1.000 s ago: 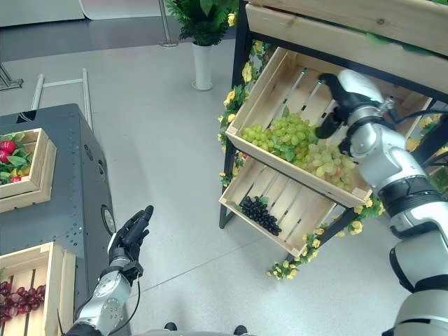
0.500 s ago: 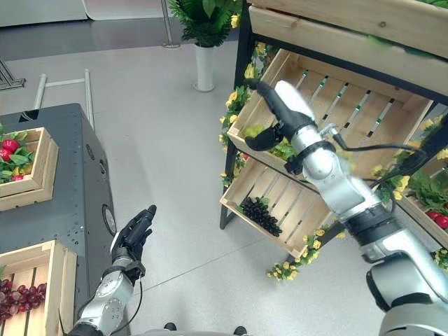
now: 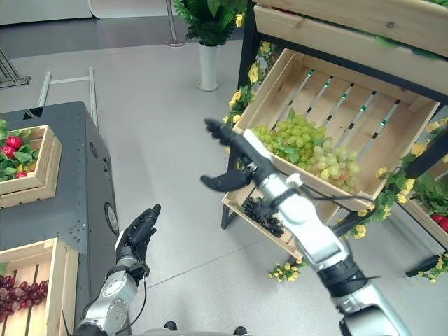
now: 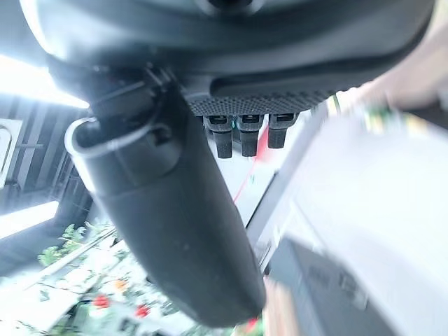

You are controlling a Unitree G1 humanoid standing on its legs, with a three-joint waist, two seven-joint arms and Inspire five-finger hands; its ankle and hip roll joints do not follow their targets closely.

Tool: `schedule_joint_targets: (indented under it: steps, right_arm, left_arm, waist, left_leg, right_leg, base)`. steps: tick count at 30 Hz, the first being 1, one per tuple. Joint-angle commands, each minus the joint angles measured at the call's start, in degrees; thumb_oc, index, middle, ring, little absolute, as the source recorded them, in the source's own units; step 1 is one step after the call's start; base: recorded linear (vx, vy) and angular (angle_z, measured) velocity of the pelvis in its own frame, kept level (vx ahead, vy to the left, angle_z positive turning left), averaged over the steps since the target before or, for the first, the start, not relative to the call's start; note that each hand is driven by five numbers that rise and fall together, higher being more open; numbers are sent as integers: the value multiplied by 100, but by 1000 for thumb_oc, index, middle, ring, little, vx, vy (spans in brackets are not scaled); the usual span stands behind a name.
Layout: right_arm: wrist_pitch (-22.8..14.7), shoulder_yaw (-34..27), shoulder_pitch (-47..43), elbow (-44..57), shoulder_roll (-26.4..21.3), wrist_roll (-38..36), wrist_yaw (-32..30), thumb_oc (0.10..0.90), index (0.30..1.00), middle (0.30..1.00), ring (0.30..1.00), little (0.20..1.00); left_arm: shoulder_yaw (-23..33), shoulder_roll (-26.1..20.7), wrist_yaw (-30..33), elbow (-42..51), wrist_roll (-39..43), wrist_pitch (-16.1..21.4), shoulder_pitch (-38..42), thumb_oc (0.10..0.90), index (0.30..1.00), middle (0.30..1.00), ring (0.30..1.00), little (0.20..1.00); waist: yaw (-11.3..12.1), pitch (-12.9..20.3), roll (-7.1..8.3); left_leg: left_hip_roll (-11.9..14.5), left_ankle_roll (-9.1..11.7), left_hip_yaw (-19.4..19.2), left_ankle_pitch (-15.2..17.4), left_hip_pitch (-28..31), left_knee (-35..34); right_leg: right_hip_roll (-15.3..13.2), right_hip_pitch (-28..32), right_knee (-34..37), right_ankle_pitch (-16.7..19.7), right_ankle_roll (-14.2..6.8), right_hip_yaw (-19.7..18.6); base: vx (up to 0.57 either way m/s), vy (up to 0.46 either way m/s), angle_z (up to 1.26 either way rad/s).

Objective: Pick up the fruits from the basket on one side to the basket on the other side

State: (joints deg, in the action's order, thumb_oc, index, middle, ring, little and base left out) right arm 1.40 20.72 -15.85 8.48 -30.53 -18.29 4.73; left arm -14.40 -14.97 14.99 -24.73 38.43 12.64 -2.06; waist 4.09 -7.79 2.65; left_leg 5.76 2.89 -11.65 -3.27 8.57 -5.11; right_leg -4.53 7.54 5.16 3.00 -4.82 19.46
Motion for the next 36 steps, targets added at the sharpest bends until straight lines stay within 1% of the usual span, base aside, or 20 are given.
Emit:
schedule_joint_targets:
  steps: [1,3,5,7,11,13,16,18,19,23,24,25,26,27,28,29,31,32,33,36]
  right_arm:
    - [-1532,-338,27,208,510,-585,179,800,900,900,900,900]
    - [-1949,-143,487,-4,816,-262,183,800,900,900,900,900]
    - [-2226,37,865,-197,955,-103,407,800,900,900,900,900]
    - [-2325,82,1152,-330,925,-181,750,800,900,900,900,900]
    - [-2314,160,1323,-339,708,-256,1075,800,900,900,900,900]
    - [-2212,217,1290,-367,635,-443,1120,800,900,900,900,900]
    - [-1997,397,1175,-570,677,-597,1191,800,900,900,900,900]
    - [-1718,569,1124,-739,729,-605,1274,800,900,900,900,900]
    - [-1482,684,1082,-837,725,-579,1318,800,900,900,900,900]
    - [-1110,964,910,-1072,636,-751,1258,800,900,900,900,900]
    - [-1043,982,921,-1103,641,-804,1235,800,900,900,900,900]
    - [-928,967,979,-1110,643,-967,1156,800,900,900,900,900]
    - [-882,915,1100,-1039,630,-1210,915,800,900,900,900,900]
    - [-936,858,1211,-1007,624,-1323,723,800,900,900,900,900]
    - [-992,815,1256,-1033,628,-1366,675,800,900,900,900,900]
    - [-1133,717,1322,-1147,651,-1437,701,800,900,900,900,900]
    - [-1249,624,1384,-1288,664,-1544,583,800,900,900,900,900]
    - [-1244,589,1392,-1282,676,-1580,562,800,900,900,900,900]
    - [-1285,485,1461,-1215,740,-1725,565,800,900,900,900,900]
    - [-1348,443,1614,-1115,974,-1513,345,800,900,900,900,900]
  left_arm:
    - [-100,8,-160,503,-367,840,443,800,900,900,900,900]
    - [-106,46,-138,631,-373,876,339,800,900,900,900,900]
    - [-128,43,-77,817,-425,894,229,800,900,900,900,900]
    - [-83,-13,-149,843,-442,875,126,800,900,900,900,900]
    - [-2,-149,-165,793,-425,820,23,800,900,900,900,900]
    - [27,-215,-216,757,-436,810,4,800,900,900,900,900]
    - [-8,-242,-100,717,-659,799,19,800,900,900,900,900]
    - [-35,-269,33,699,-827,743,35,800,900,900,900,900]
    - [-48,-292,91,692,-933,696,52,800,900,900,900,900]
    - [-88,-413,299,748,-1120,618,69,800,900,900,900,900]
    - [-81,-414,319,729,-1170,606,53,800,900,900,900,900]
    - [-92,-395,278,673,-1307,580,49,800,900,900,900,900]
    - [-167,-412,87,627,-1403,507,122,800,900,900,900,900]
    - [-238,-445,-84,608,-1429,439,192,800,900,900,900,900]
    - [-285,-461,-148,592,-1440,410,226,800,900,900,900,900]
    - [-362,-468,-200,518,-1406,338,273,800,900,900,900,900]
    - [-433,-423,-185,391,-1424,313,203,800,900,900,900,900]
    - [-435,-431,-213,412,-1419,297,180,800,900,900,900,900]
    - [-435,-482,-292,525,-1399,315,91,800,900,900,900,900]
    - [-442,-590,-356,820,-1525,329,-91,800,900,900,900,900]
  waist:
    - [-55,148,36]
    - [-38,143,-5]
    - [-6,99,-52]
    - [15,53,-60]
    - [62,3,-43]
    - [111,-8,-40]
    - [194,-24,-45]
    - [256,-46,-51]
    - [297,-64,-49]
    - [420,-210,-55]
    - [417,-228,-57]
    - [351,-254,-75]
    - [229,-310,-97]
    - [155,-359,-103]
    - [140,-389,-103]
    - [130,-434,-113]
    - [201,-420,-153]
    - [200,-408,-159]
    - [199,-369,-169]
    - [232,-353,-162]
  left_leg:
    - [-487,-280,105,827,77,11]
    - [-481,-288,132,811,48,11]
    - [-472,-295,161,787,-3,11]
    - [-466,-290,198,769,-34,11]
    - [-472,-258,286,746,-48,11]
    - [-485,-245,341,730,-57,11]
    - [-494,-221,423,696,-71,11]
    - [-498,-201,477,670,-88,11]
    - [-497,-184,515,645,-107,11]
    - [-445,-91,535,580,-139,11]
    - [-440,-77,464,553,-147,11]
    - [-433,-43,39,484,-163,11]
    - [-398,7,-720,392,-237,47]
    - [-335,26,-1195,349,-337,106]
    - [-307,26,-1333,326,-405,131]
    - [-283,10,-1430,267,-493,88]
    - [-386,-50,-1009,256,-528,11]
    - [-388,-81,-1016,280,-500,11]
    - [-430,-196,-995,376,-405,11]
    - [-553,-398,-864,510,-291,11]
  right_leg:
    - [-36,314,-16,-504,48,-12]
    - [-43,303,-16,-513,48,7]
    - [-47,286,-16,-518,55,41]
    - [-44,289,-16,-530,58,92]
    - [-38,330,-16,-571,76,188]
    - [-32,351,-16,-590,95,243]
    - [-18,381,-16,-613,132,321]
    - [-7,389,-16,-631,158,364]
    - [5,389,-16,-644,182,383]
    - [68,393,-16,-695,241,403]
    - [69,396,-16,-685,240,430]
    - [50,430,-16,-656,201,587]
    - [-6,462,-84,-654,147,905]
    - [-52,463,-181,-681,144,1147]
    - [-67,463,-233,-703,150,1242]
    - [-79,456,-332,-759,159,1379]
    - [-82,453,-448,-798,102,1285]
    - [-98,446,-476,-814,95,1310]
    - [-152,420,-590,-870,70,1347]
    - [-311,356,-1032,-963,-6,1344]
  base:
    - [36,-35,3]
    - [22,-28,4]
    - [-22,-43,5]
    - [-19,-72,8]
    - [9,-83,17]
    - [26,-83,7]
    - [43,-83,18]
    - [55,-88,7]
    - [48,-84,14]
    - [37,-61,16]
    - [25,47,8]
    - [0,91,33]
    - [-36,101,71]
    - [-69,66,102]
    - [-53,64,142]
    - [16,133,157]
    - [78,177,128]
    - [117,202,63]
    - [126,221,46]
    - [120,228,40]
